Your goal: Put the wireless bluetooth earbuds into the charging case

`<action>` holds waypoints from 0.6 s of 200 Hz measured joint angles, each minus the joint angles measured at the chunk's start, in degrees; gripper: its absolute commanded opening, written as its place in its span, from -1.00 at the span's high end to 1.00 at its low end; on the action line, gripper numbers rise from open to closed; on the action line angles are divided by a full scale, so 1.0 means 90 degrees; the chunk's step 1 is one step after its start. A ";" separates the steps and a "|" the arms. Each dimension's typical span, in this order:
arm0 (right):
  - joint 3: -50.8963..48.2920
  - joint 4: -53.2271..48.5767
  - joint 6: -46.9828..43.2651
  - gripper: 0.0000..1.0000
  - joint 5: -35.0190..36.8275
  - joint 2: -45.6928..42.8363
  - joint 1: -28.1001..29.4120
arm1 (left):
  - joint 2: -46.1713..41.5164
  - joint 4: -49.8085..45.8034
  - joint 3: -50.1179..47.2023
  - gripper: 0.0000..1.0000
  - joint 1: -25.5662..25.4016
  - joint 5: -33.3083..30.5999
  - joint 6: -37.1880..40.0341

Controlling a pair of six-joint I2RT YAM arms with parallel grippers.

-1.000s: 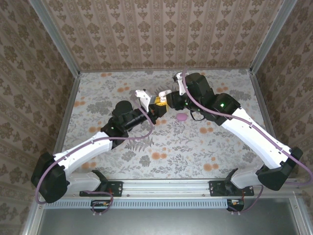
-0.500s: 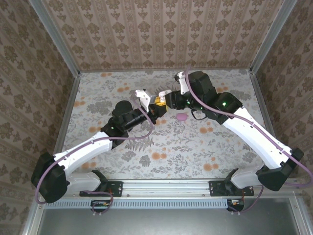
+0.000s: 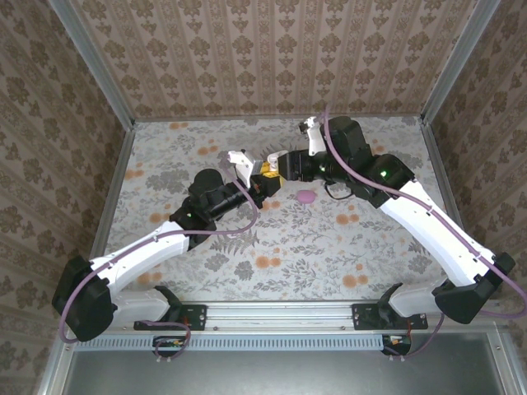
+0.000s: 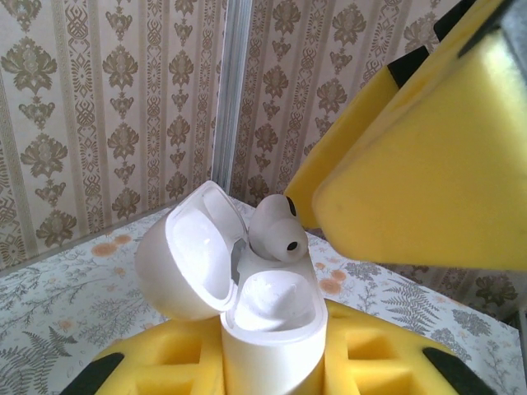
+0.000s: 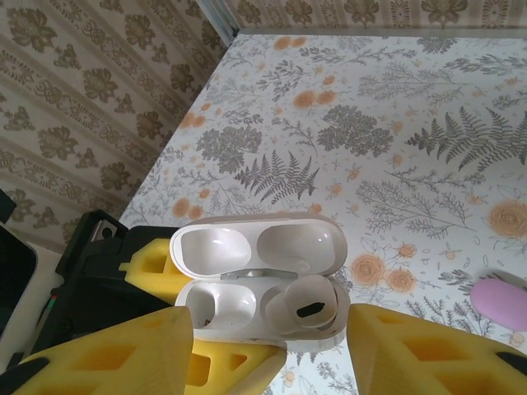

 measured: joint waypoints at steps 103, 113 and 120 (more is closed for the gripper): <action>-0.0131 0.0219 0.0279 0.29 -0.0253 -0.0068 -0.0143 | -0.0002 -0.0005 0.0015 0.51 0.0000 0.0022 0.0002; -0.0136 0.0250 0.0296 0.29 -0.0328 -0.0068 -0.0158 | 0.0000 -0.0002 0.0015 0.51 0.0000 0.0032 0.0002; -0.0136 0.0284 0.0301 0.30 -0.0425 -0.0066 -0.0172 | -0.0002 -0.0005 0.0015 0.51 0.0000 0.0041 0.0000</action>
